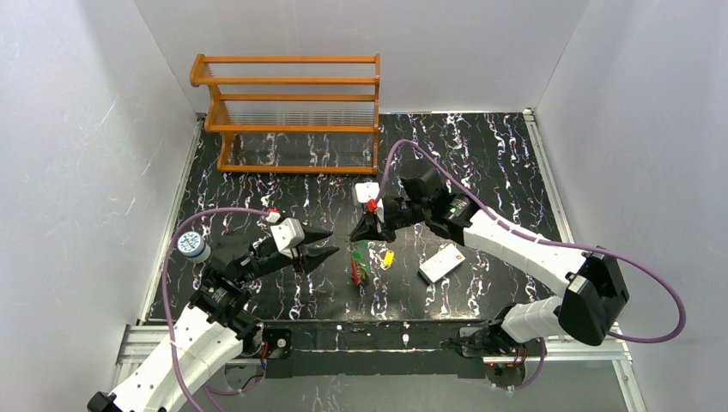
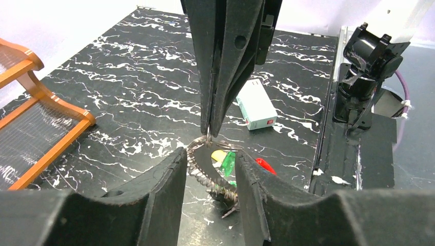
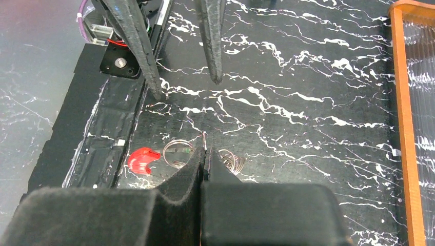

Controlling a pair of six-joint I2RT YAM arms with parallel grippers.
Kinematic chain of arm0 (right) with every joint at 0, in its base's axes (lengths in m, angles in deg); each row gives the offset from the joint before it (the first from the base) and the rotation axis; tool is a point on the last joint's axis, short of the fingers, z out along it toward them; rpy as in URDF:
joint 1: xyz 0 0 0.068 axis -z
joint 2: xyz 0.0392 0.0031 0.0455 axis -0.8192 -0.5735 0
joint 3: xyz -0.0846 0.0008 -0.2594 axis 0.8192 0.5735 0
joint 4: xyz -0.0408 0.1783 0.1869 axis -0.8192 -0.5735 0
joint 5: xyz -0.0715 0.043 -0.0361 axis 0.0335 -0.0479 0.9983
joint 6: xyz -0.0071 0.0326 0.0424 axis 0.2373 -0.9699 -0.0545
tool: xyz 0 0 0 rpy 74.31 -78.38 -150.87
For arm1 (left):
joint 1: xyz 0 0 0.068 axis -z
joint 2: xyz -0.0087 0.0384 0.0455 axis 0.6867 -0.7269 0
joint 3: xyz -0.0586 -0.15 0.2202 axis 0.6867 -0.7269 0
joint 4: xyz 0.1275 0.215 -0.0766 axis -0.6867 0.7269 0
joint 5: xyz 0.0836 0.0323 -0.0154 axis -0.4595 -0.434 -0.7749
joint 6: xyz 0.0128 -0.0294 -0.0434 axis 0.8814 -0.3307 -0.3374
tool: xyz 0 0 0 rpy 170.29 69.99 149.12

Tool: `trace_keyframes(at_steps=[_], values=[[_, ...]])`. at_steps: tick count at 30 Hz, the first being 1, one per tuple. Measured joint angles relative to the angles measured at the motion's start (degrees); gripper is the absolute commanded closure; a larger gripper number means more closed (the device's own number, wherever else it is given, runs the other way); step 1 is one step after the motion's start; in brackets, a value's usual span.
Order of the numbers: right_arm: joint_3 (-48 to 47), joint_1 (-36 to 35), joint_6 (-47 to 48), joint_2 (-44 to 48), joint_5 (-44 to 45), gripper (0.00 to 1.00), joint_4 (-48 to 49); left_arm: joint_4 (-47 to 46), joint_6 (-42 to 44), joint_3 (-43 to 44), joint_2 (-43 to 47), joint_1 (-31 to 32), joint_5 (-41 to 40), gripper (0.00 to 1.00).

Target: Put the keys on the keyring

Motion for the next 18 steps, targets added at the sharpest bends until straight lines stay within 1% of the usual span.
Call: trace_keyframes(at_steps=[6,12,18], values=[[0.00,-0.48,0.85,0.00,-0.76,0.99,0.00,-4.46,-1.97,-1.33,-2.43,0.00,0.09,0.64],[0.00,-0.81,0.63,0.00,-1.55,0.99,0.00,-6.56,-3.17,-1.75,-5.31,0.00,0.26,0.65],[0.00,-0.92,-0.28,-0.04,-1.84,0.99,0.00,-7.32,-3.41,-1.75,-6.25,0.00,0.26,0.70]])
